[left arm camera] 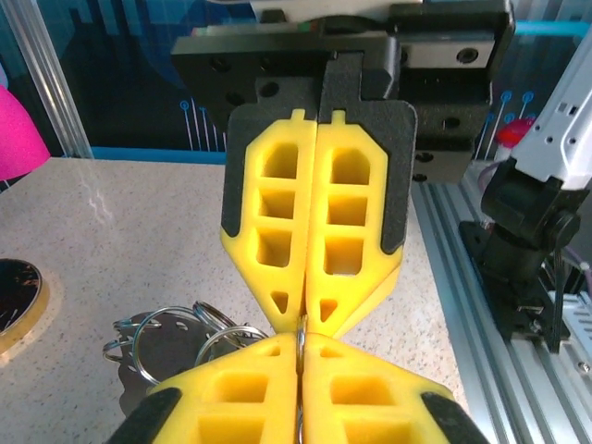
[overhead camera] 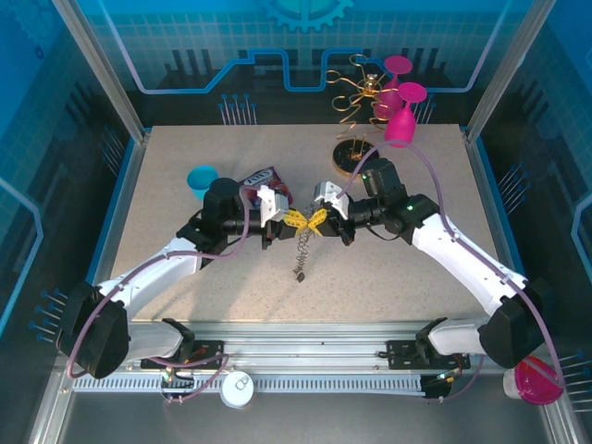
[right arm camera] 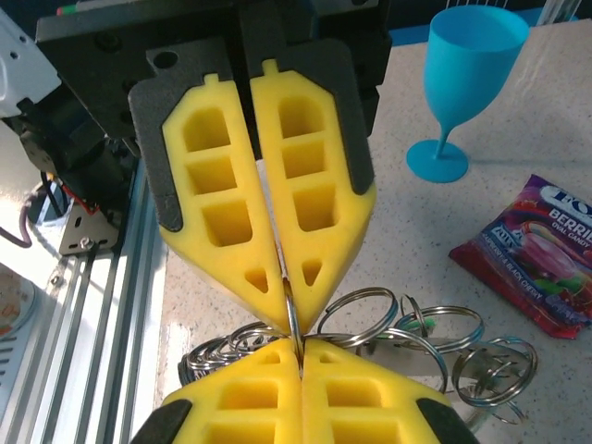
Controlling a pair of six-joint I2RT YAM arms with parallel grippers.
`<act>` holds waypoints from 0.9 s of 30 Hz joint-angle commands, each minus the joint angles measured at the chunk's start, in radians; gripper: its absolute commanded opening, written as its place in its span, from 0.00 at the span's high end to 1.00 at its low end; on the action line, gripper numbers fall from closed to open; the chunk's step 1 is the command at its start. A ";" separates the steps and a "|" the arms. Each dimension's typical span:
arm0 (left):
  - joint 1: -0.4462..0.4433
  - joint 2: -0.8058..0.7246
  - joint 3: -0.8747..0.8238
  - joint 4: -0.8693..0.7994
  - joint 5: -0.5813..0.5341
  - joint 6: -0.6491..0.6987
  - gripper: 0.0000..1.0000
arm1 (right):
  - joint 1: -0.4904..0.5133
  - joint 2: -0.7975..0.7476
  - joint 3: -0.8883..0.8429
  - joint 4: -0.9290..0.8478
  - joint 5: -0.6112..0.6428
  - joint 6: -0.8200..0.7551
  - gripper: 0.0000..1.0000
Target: Put the keys on the keyring
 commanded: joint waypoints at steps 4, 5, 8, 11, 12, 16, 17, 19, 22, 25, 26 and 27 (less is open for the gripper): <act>0.001 0.020 0.110 -0.345 -0.058 0.238 0.91 | 0.068 0.073 0.179 -0.281 0.068 -0.202 1.00; 0.000 0.031 0.121 -0.378 -0.070 0.259 0.92 | 0.082 0.090 0.205 -0.311 0.079 -0.221 1.00; 0.000 0.056 0.161 -0.464 -0.071 0.306 0.92 | 0.120 0.134 0.276 -0.380 0.107 -0.261 1.00; 0.001 0.058 0.175 -0.476 -0.064 0.309 0.93 | 0.152 0.174 0.338 -0.433 0.137 -0.288 1.00; 0.000 0.058 0.181 -0.481 -0.060 0.311 0.94 | 0.155 0.181 0.350 -0.437 0.144 -0.288 1.00; 0.001 0.044 0.184 -0.484 -0.025 0.311 1.00 | 0.140 0.166 0.344 -0.385 0.164 -0.227 1.00; 0.003 0.037 0.175 -0.466 -0.020 0.302 1.00 | 0.123 0.151 0.329 -0.356 0.148 -0.195 0.96; 0.010 0.018 0.144 -0.394 -0.010 0.258 1.00 | 0.083 0.106 0.274 -0.276 0.110 -0.115 0.78; 0.020 -0.007 0.085 -0.241 0.008 0.168 1.00 | 0.028 0.014 0.122 -0.127 0.041 -0.017 0.66; 0.023 -0.021 0.043 -0.133 0.028 0.113 1.00 | 0.012 -0.064 -0.024 -0.009 0.010 0.030 0.62; 0.023 -0.025 0.031 -0.101 0.037 0.101 1.00 | 0.010 -0.079 -0.061 0.017 0.004 0.042 0.62; 0.024 -0.027 0.021 -0.072 0.040 0.085 1.00 | 0.010 -0.088 -0.087 0.038 -0.004 0.050 0.62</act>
